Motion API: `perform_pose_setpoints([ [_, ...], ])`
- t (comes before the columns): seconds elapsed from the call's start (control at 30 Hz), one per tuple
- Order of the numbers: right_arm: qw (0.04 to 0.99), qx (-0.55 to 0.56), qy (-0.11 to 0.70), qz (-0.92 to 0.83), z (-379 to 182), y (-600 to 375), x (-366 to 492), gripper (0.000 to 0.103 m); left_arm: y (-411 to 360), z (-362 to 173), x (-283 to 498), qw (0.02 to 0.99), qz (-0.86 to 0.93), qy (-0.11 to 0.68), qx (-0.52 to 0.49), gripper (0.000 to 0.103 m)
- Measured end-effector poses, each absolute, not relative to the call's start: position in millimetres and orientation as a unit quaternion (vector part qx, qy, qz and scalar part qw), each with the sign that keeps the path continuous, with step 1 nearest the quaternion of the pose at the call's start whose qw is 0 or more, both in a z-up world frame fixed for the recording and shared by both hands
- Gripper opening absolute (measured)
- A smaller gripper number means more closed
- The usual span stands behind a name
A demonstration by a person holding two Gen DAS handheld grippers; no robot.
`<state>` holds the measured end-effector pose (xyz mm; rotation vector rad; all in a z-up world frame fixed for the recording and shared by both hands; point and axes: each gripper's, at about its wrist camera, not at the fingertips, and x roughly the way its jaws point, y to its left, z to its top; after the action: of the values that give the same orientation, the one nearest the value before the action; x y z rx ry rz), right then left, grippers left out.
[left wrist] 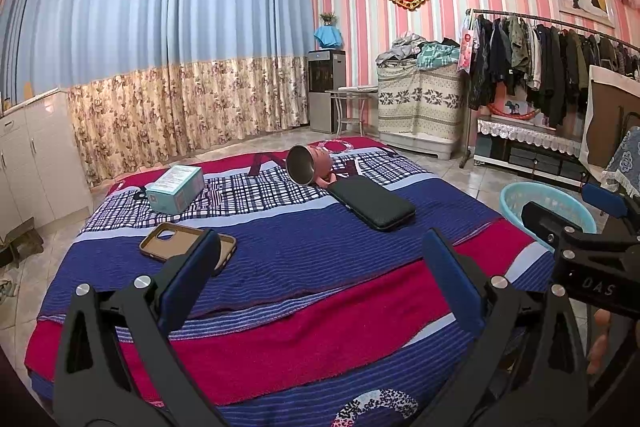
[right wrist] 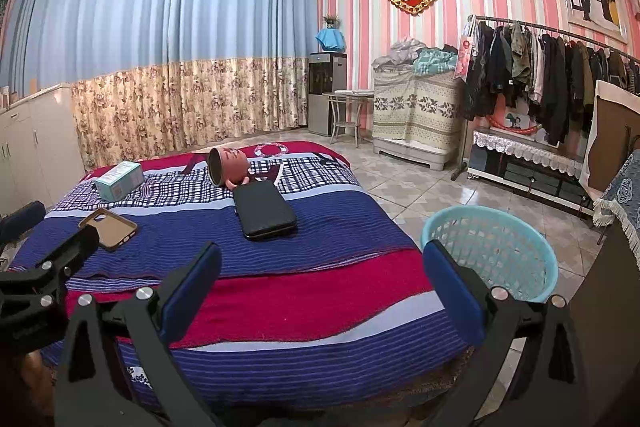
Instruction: Collect trash
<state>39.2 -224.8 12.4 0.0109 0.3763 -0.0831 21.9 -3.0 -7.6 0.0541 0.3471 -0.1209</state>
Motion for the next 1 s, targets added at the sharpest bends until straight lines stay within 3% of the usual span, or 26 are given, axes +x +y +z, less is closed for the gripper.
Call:
perform_pose_setpoints([
  [1.0, 0.982, 0.004, 0.182, -0.039, 18.7, -222.3, 39.4, 0.098, -2.1, -6.2, 22.8, 0.983, -0.059, 0.171, 0.028, 0.098],
])
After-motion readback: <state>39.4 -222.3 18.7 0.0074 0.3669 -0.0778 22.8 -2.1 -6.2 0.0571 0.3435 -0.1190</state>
